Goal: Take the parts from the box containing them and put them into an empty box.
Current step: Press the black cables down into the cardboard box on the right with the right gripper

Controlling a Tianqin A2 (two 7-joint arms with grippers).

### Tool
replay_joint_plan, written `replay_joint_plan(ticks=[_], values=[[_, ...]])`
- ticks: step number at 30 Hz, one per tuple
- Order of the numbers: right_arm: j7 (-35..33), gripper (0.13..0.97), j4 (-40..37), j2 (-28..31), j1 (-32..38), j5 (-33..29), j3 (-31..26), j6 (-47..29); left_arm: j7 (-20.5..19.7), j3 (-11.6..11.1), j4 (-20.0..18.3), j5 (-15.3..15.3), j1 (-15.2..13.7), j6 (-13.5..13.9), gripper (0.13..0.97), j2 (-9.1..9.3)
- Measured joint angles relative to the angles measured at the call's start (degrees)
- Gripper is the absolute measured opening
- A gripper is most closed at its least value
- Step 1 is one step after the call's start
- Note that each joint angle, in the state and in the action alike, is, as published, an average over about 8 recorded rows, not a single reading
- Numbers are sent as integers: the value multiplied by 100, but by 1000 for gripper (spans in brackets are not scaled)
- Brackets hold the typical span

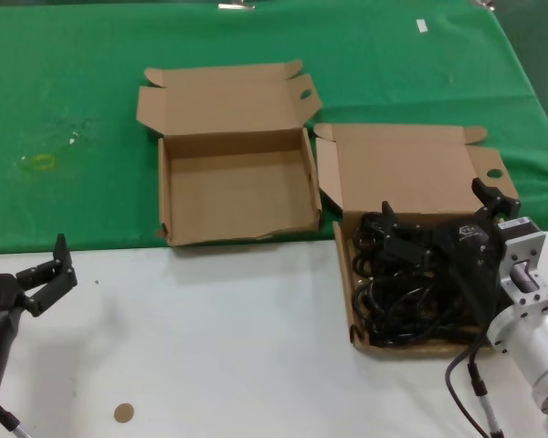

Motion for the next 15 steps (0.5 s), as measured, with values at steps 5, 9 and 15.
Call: replay_joint_plan(ticks=[5,9,15], values=[[25,966,-3,37,-6,22,-36,52,0,0,0,0,0,0,912,0],[58,966,-2,94,-19,50,-73,116,0,0,0,0,0,0,871,0],[32,966,2,159,-49,53,1,52,0,0,0,1,0,0,775,0]])
